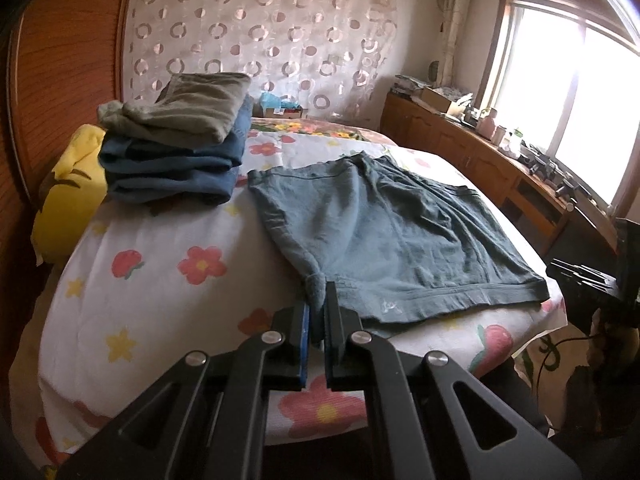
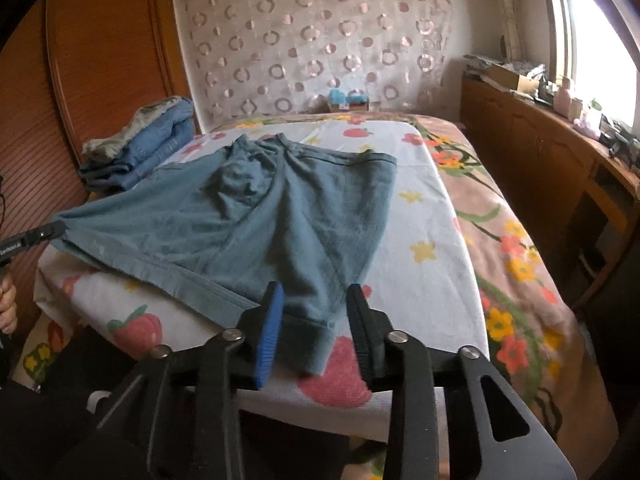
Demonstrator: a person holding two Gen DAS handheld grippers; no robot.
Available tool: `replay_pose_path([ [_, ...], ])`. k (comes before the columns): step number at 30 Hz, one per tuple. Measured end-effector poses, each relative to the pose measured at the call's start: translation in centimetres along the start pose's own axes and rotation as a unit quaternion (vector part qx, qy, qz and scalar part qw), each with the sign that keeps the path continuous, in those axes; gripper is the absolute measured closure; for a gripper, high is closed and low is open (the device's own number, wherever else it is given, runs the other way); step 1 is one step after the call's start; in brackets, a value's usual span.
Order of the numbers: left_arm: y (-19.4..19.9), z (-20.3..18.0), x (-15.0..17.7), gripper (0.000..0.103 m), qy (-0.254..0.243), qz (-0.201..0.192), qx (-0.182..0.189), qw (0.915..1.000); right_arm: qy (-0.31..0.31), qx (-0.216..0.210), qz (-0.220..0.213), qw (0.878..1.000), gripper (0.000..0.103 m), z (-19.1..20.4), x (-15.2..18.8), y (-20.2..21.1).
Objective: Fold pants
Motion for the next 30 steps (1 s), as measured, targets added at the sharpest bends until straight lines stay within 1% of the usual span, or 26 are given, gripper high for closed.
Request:
replay_pose_path([
  [6, -0.5, -3.4, -1.9, 0.101, -0.032, -0.002, 0.027, 0.9991, -0.002, 0.001, 0.0, 1.0, 0.067, -0.2, -0.1, -0.2],
  [9, -1.4, -6.0, -3.1, 0.101, -0.039, 0.004, 0.063, 0.9972, -0.006, -0.004, 0.001, 1.0, 0.067, -0.2, -0.1, -0.6],
  [12, -2.3, -8.8, -4.4, 0.101, -0.067, 0.005, 0.072, 0.9951, -0.011, -0.008, 0.0, 1.0, 0.067, -0.4, -0.1, -0.8],
  [15, -3.2, -11.1, -5.6, 0.101, -0.071, 0.013, 0.102, 0.9921, -0.015, -0.009, -0.007, 1.0, 0.067, -0.8, -0.4, -0.7],
  [19, -4.3, -14.0, -7.2, 0.101, -0.088, 0.019, 0.119, 0.9888, -0.023, -0.008, -0.016, 1.0, 0.067, -1.6, -0.9, -0.2],
  [22, -5.0, -16.2, -8.2, 0.101, -0.102, 0.022, 0.125, 0.9866, -0.027, -0.011, -0.023, 0.999, 0.067, -2.1, -1.1, 0.3],
  [26, -5.8, -18.6, -8.9, 0.101, -0.113, 0.028, 0.144, 0.9827, -0.027, -0.013, -0.028, 0.999, 0.067, -2.7, -1.1, 0.7],
  [30, -6.9, -20.4, -9.0, 0.101, -0.124, 0.036, 0.144, 0.9811, -0.028, -0.015, -0.035, 0.999, 0.067, -3.2, -1.3, 1.2],
])
Point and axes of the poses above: each gripper's, at about its wrist camera, not at the fingertips, and y roughly against the way its jaws point, z to its left, x to its underside, the point moved 8 cm from there along -y, roughly the way its jaws point, and after that the axes turned 5 degrees about x, right-handed, at the moved point
